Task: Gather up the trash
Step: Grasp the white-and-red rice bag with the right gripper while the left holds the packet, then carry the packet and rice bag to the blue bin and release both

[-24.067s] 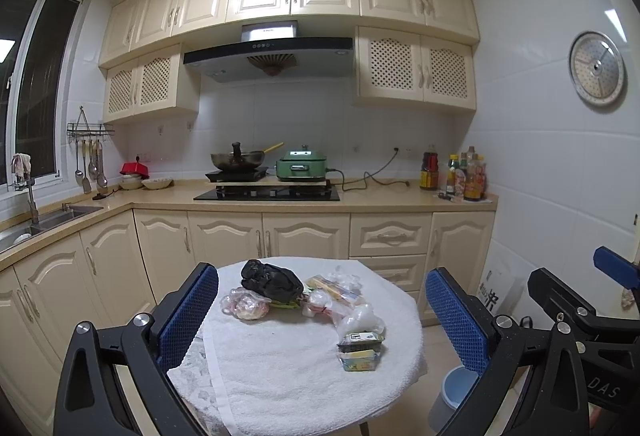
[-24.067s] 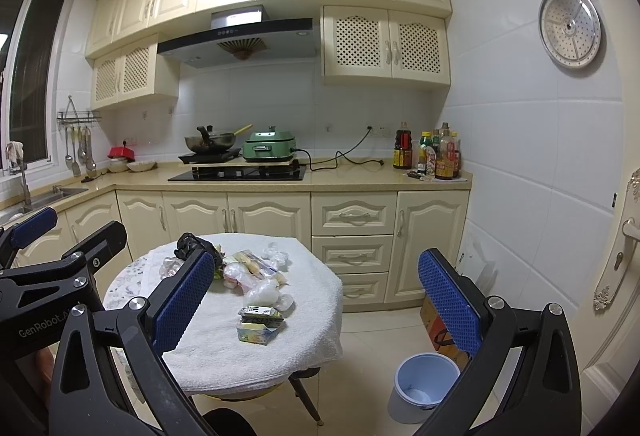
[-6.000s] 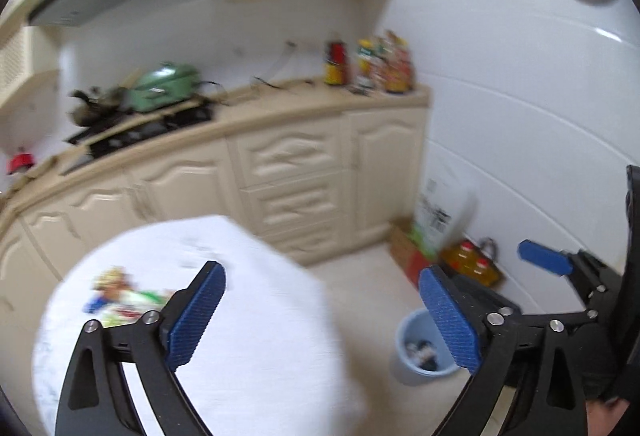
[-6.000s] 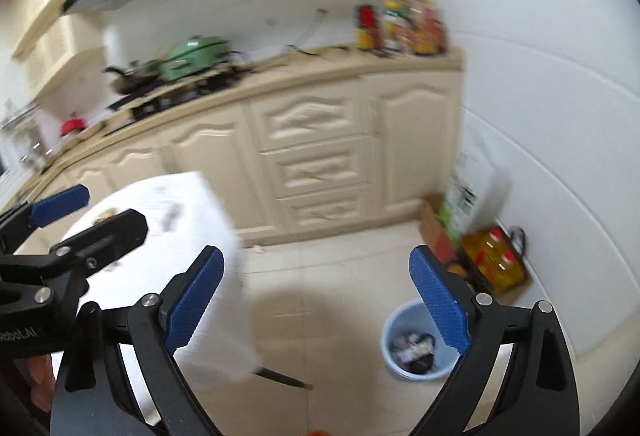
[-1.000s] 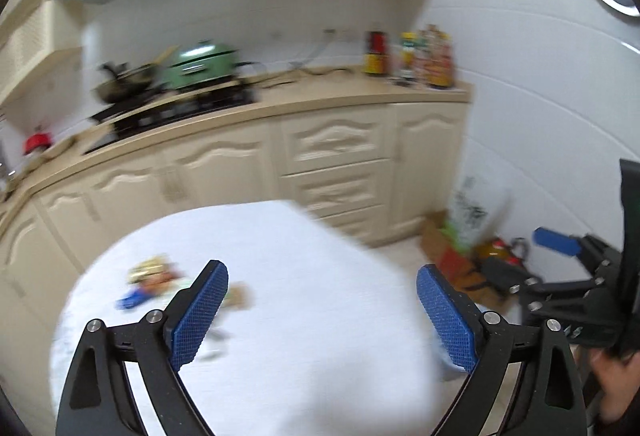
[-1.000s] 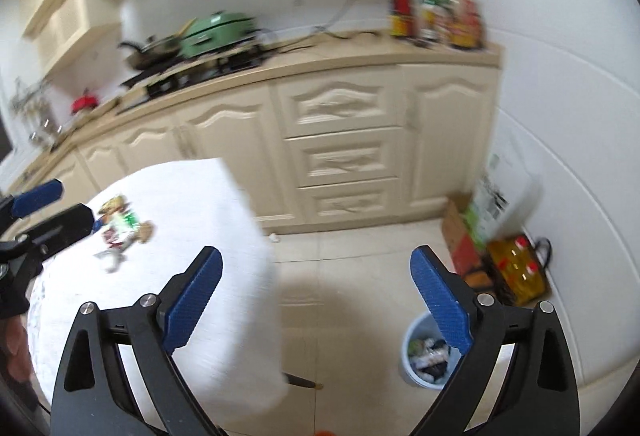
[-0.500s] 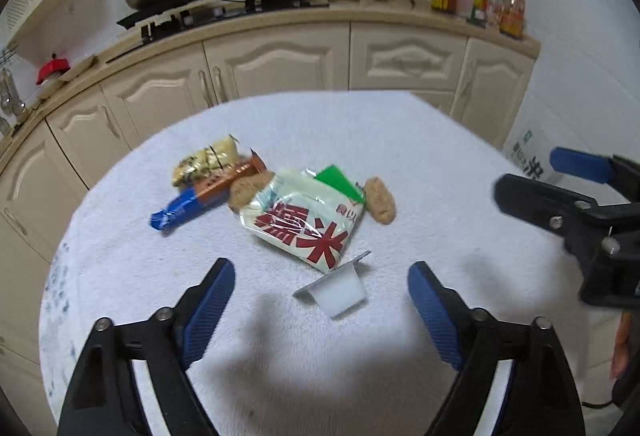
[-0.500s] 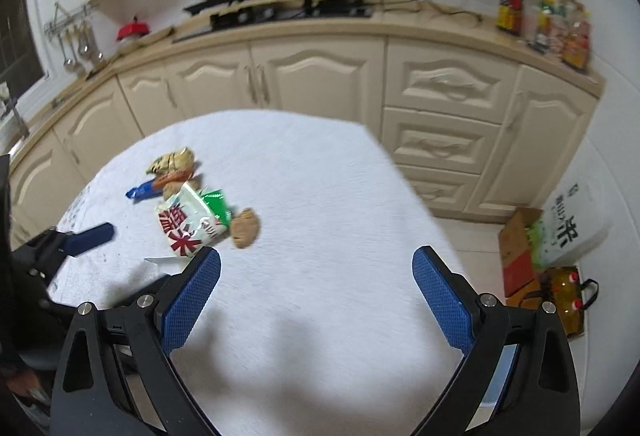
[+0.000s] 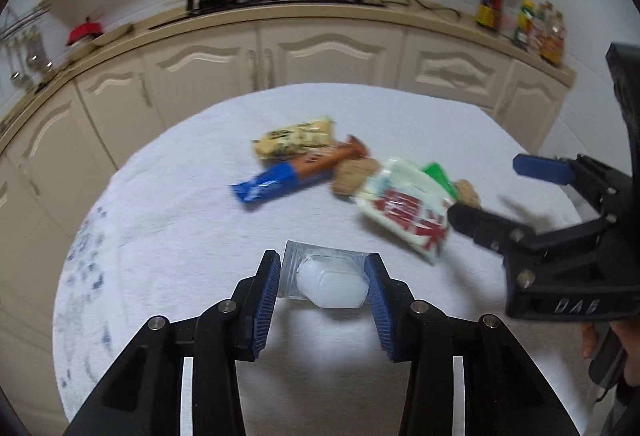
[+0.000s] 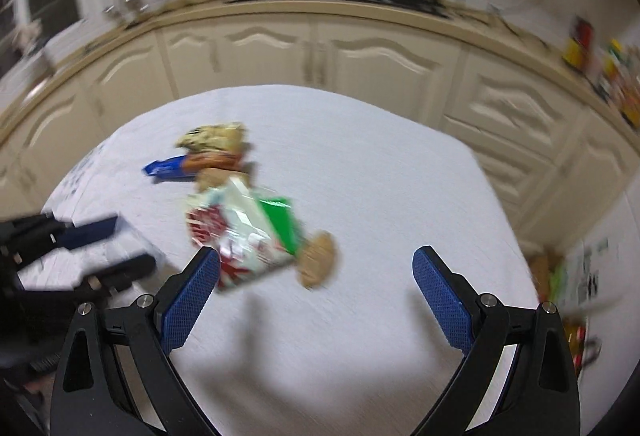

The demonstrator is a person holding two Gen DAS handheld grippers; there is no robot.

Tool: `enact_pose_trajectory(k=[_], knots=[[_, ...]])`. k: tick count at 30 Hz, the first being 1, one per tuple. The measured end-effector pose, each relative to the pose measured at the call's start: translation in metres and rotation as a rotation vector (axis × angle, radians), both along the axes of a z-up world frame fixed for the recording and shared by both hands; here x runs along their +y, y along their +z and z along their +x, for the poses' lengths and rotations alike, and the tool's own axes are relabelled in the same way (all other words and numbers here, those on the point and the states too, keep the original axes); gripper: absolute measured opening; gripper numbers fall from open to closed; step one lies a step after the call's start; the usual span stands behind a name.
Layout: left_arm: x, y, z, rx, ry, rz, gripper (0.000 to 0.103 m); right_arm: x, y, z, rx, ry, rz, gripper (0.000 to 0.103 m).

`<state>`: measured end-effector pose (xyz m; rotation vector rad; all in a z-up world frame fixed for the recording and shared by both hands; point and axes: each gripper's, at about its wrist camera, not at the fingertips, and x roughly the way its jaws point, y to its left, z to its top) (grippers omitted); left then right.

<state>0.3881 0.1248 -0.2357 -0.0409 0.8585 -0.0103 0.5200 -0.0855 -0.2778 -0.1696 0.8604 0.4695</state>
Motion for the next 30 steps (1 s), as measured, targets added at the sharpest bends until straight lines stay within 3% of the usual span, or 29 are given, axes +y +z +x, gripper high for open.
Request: enact_pose_trajectory(k=[3, 8, 9, 10, 12, 15, 24, 30], knots=[[0.005, 0.002, -0.005, 0.008, 0.044, -0.015, 0.039, 0.03, -0.012, 0.008, 0.027, 0.086, -0.019, 0.099], [0.008, 0.001, 0.006, 0.02, 0.079, -0.021, 0.039, 0.054, -0.029, 0.022, 0.045, 0.131, -0.054, 0.102], [0.007, -0.002, 0.014, 0.022, 0.079, -0.019, 0.039, 0.055, -0.03, 0.024, 0.053, 0.129, -0.055, 0.097], [0.006, -0.005, 0.021, 0.023, 0.08, -0.018, 0.039, 0.054, -0.03, 0.025, 0.062, 0.127, -0.05, 0.081], [0.008, -0.004, 0.024, 0.022, 0.076, -0.02, 0.039, 0.051, -0.034, 0.028, 0.103, 0.119, -0.036, 0.079], [0.003, -0.001, 0.024, 0.014, 0.069, -0.011, 0.039, 0.046, -0.032, 0.023, 0.067, 0.098, -0.037, 0.078], [-0.048, 0.031, 0.006, -0.069, -0.003, 0.029, 0.039, -0.016, 0.018, -0.014, -0.035, 0.039, 0.112, 0.078], [-0.131, 0.049, -0.011, -0.124, -0.117, 0.055, 0.039, -0.107, 0.046, -0.057, -0.095, -0.072, 0.177, 0.078]])
